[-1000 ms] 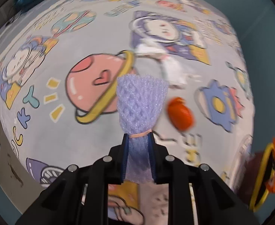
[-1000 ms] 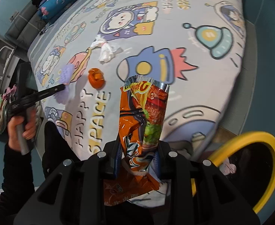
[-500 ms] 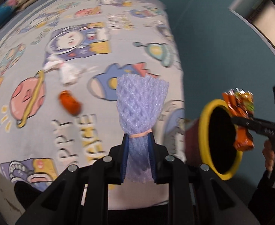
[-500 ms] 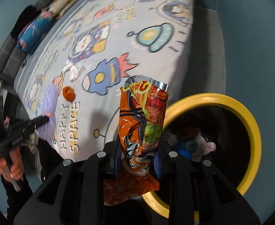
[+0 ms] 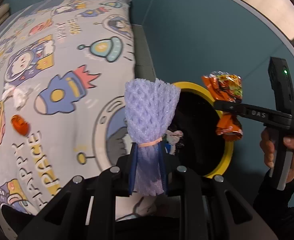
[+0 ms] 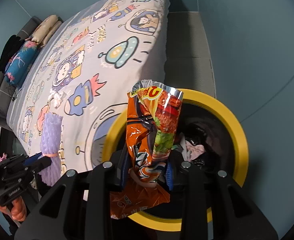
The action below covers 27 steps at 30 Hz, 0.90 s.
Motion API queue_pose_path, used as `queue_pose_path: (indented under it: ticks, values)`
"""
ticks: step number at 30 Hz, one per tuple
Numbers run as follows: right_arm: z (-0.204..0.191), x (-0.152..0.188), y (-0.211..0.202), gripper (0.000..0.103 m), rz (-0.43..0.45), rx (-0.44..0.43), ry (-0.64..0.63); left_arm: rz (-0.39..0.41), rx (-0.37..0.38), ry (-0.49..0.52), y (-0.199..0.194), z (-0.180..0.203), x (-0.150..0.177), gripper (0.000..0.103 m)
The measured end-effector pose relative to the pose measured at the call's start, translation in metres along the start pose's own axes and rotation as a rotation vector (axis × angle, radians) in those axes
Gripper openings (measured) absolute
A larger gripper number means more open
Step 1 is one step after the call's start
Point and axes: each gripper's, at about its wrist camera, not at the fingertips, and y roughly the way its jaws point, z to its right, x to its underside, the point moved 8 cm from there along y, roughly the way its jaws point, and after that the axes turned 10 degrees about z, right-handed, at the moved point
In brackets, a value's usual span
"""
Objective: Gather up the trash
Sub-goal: 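Open the left tool over the bin while the right tool releases the orange wrapper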
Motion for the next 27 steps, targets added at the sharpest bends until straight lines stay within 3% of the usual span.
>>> queue_pose_path:
  ticks: [16,27]
  values:
    - [0.035,0.013,0.019,0.031,-0.040,0.011,0.035,-0.073,0.018,0.040,0.050,0.040,0.013,0.019]
    - [0.049,0.015,0.027,0.035,-0.049,0.032,0.053,-0.095,0.059,0.058,0.061,0.056,0.021,0.020]
